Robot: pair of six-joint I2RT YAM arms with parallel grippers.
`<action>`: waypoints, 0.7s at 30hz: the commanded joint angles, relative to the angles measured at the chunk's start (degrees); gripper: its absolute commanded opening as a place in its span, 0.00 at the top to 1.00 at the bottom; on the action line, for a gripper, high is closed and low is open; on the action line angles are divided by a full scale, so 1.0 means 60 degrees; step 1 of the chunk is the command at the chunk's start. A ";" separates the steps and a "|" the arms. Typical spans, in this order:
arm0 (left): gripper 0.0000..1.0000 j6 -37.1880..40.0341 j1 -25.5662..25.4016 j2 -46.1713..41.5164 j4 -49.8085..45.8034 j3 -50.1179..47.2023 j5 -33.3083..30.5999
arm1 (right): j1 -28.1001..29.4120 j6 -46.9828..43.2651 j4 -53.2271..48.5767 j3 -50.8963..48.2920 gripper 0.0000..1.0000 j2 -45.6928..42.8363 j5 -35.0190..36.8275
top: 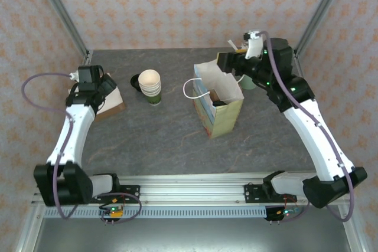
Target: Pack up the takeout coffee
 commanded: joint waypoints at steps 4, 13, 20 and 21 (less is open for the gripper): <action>0.26 0.1122 0.0138 0.2591 -0.0854 0.1353 -0.0585 | 0.0602 -0.0510 0.1338 -0.0596 0.23 0.0033 0.0022; 0.26 0.1891 0.0330 0.5003 -0.1307 0.3176 -0.0352 | 0.0637 -0.0319 0.1586 -0.0746 0.23 0.0265 -0.0202; 0.26 0.1923 0.0408 0.6341 -0.1527 0.4122 0.0100 | 0.0649 -0.0317 0.1350 -0.0624 0.23 0.0385 -0.0224; 0.26 0.1940 0.0414 0.6454 -0.1503 0.4191 0.0191 | 0.0648 -0.0321 0.1327 -0.0625 0.23 0.0413 -0.0224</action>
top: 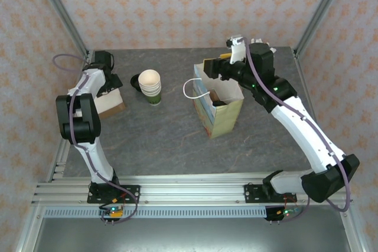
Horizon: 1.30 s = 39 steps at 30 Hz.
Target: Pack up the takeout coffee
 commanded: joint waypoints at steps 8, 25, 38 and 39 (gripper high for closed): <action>0.37 0.0248 0.0087 0.0723 -0.0428 0.0580 0.0335 | 0.0056 -0.0045 -0.0061 0.0327 0.24 0.0218 -0.0176; 0.50 0.0191 0.0095 0.0360 -0.0429 0.0498 0.0511 | 0.0058 0.0003 -0.0238 0.0211 0.24 0.0312 -0.0190; 0.52 0.0088 0.0092 0.0072 -0.0307 0.0272 0.0627 | 0.0045 0.0010 -0.0377 0.0241 0.24 0.0335 -0.0230; 0.52 0.0089 0.0094 0.0031 -0.0313 0.0262 0.0629 | 0.0052 0.0014 -0.0375 0.0261 0.24 0.0339 -0.0226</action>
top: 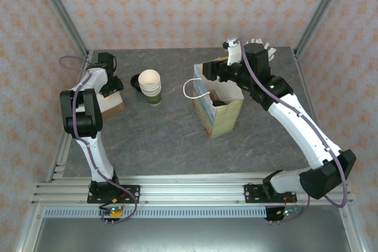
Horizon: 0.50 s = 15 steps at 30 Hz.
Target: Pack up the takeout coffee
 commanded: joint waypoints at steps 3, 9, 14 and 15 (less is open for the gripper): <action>0.52 -0.0104 0.0098 -0.0736 -0.0076 -0.0186 -0.0053 | 0.0057 0.0010 -0.0030 0.0239 0.24 0.0072 -0.0152; 0.59 -0.0068 0.0101 -0.0600 -0.0117 -0.0124 -0.0026 | 0.0046 0.0014 -0.0029 0.0241 0.24 0.0102 -0.0188; 0.57 -0.0072 0.0108 -0.0425 -0.0119 -0.0044 0.0033 | 0.0045 0.0010 -0.0076 0.0249 0.24 0.0090 -0.0175; 0.56 -0.0057 0.0107 -0.0345 -0.0178 0.0029 0.0035 | 0.0049 0.0021 -0.0083 0.0222 0.24 0.0092 -0.0176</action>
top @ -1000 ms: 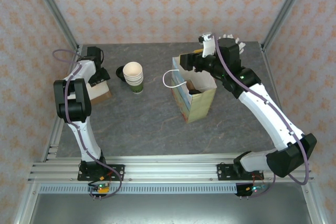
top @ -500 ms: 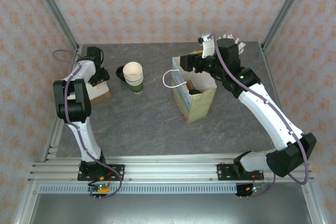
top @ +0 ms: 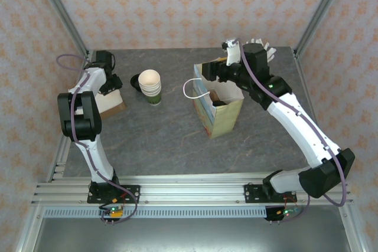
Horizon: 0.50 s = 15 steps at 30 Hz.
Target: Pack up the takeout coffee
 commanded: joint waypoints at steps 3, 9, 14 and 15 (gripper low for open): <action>0.55 -0.0042 0.0107 0.0246 -0.0186 0.0200 -0.0032 | 0.0045 0.0018 -0.0036 0.0221 0.24 0.0009 -0.0110; 0.58 -0.0024 0.0110 0.0408 -0.0226 0.0290 -0.0016 | 0.0051 0.0005 -0.0053 0.0221 0.24 0.0032 -0.0084; 0.61 -0.0006 0.0099 0.0466 -0.0191 0.0266 -0.0010 | 0.0058 0.0006 -0.0063 0.0265 0.24 0.0060 -0.0109; 0.61 -0.0012 0.0101 0.0480 -0.0188 0.0266 -0.0017 | 0.0046 0.0005 -0.0073 0.0273 0.24 0.0063 -0.0109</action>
